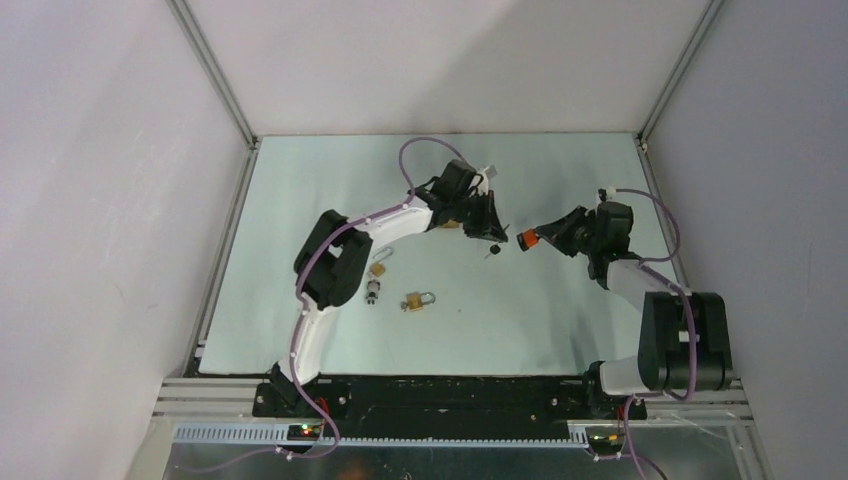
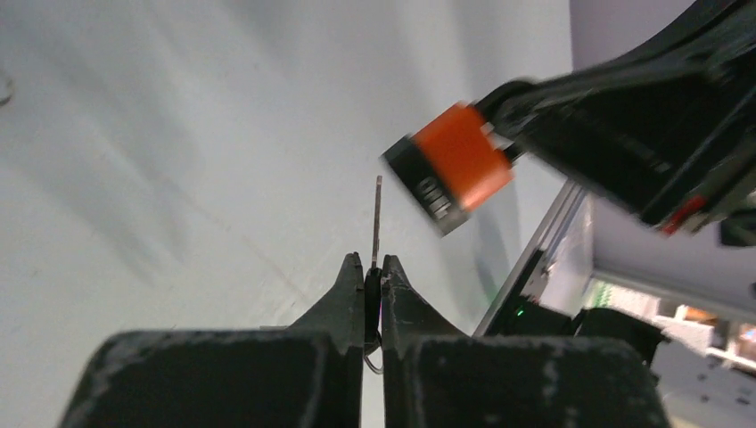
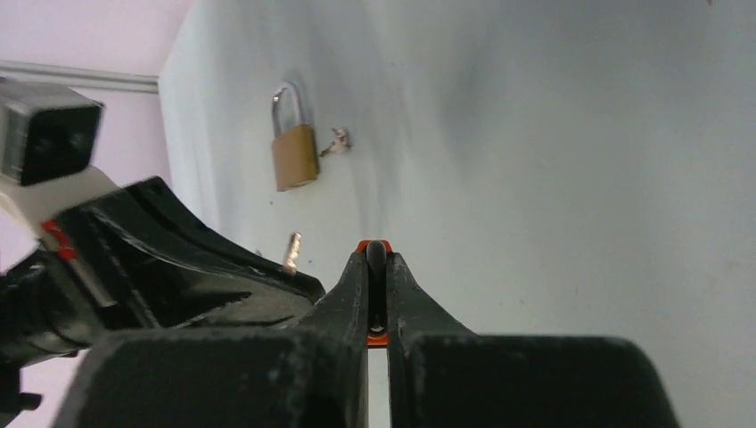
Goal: Lock with the key
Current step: Place the lock at the center of the board.
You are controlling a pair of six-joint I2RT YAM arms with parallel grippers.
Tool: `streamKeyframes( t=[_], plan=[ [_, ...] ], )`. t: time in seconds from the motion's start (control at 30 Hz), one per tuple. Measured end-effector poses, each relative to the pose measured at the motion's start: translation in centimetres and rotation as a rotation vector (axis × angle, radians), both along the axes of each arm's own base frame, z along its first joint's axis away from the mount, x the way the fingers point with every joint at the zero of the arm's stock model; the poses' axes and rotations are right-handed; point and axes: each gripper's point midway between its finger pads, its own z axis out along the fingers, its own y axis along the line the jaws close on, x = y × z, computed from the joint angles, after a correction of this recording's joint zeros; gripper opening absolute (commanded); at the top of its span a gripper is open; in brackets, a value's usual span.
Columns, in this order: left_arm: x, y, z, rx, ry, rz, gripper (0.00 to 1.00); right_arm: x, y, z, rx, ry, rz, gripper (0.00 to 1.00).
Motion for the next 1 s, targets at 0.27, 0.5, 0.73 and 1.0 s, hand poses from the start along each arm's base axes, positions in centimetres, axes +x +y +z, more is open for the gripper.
streamKeyframes(
  t=[0.27, 0.5, 0.73, 1.0],
  plan=[
    [3.0, -3.4, 0.2, -0.055, 0.11, 0.134, 0.11, -0.7, -0.1, -5.1, -0.013, 0.12, 0.007, 0.0],
    [4.0, -4.0, -1.4, -0.058, 0.247, 0.262, 0.25, -1.4, 0.4, -6.9, 0.01, 0.172, 0.032, 0.03],
    [3.9, -4.1, -4.2, -0.032, 0.375, 0.341, 0.43, -1.4, 1.2, -7.6, 0.062, 0.201, 0.046, 0.08],
    [4.2, -3.9, -4.6, -0.023, 0.387, 0.381, 0.58, -1.3, 0.9, -8.1, 0.056, 0.237, 0.018, 0.51]
  ],
)
